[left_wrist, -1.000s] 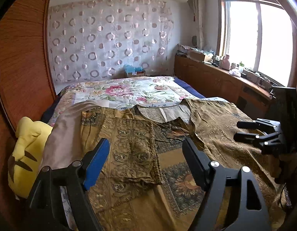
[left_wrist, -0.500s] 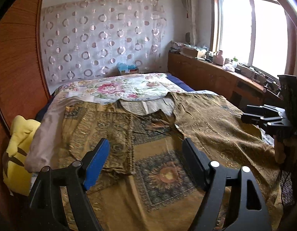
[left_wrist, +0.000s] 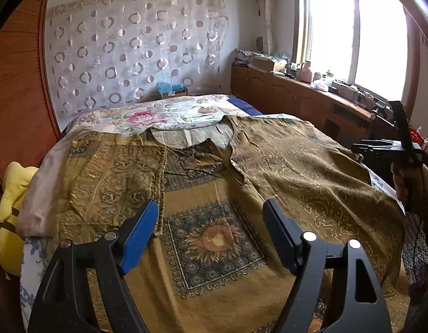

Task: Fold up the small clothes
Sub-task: 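Move the right gripper to the opposite side of the shirt, then grasp the shirt side with the right gripper and fold it toward the center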

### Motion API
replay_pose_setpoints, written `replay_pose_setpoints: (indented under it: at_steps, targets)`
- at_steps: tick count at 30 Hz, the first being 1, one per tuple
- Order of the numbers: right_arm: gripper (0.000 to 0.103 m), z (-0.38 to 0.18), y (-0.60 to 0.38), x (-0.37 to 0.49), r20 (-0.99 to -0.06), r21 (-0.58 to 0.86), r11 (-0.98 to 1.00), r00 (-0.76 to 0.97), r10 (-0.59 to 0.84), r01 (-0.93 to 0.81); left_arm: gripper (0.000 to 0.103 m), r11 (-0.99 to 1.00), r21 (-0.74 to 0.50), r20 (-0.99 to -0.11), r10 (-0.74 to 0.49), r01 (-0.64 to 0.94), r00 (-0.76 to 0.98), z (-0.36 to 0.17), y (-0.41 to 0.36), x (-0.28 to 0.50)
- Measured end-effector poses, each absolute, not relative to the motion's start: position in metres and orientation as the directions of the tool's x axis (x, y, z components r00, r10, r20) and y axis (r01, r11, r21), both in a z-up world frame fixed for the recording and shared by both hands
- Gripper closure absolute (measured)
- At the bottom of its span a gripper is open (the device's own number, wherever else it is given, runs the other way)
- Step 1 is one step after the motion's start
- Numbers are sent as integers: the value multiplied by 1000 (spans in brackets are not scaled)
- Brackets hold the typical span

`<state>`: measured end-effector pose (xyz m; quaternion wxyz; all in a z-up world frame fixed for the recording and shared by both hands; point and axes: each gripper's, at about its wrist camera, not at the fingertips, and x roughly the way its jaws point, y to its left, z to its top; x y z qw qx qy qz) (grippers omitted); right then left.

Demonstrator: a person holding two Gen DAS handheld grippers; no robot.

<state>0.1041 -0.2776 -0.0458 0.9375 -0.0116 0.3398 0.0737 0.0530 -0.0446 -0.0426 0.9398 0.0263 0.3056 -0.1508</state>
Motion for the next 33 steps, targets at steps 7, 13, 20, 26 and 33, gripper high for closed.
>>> replay_pose_setpoints:
  at_steps: [7, 13, 20, 26, 33]
  targets:
    - [30, -52, -293, 120, -687, 82, 994, 718, 110, -74, 24, 948, -40, -596, -275, 314, 755, -48, -51, 52]
    - [40, -49, -295, 135, -720, 125, 990, 682, 131, -58, 24, 946, -36, -606, -277, 322, 746, -52, -56, 52]
    - [58, -46, -293, 146, -741, 142, 985, 650, 169, -94, 24, 946, -44, -624, -277, 321, 730, -60, -58, 54]
    - [91, -39, -296, 139, -723, 73, 993, 680, 119, -96, 24, 946, -58, -637, -281, 319, 718, -64, -58, 54]
    - [97, -28, -269, 122, -628, -14, 994, 774, 75, -109, 24, 948, -53, -634, -275, 314, 723, -64, -55, 54]
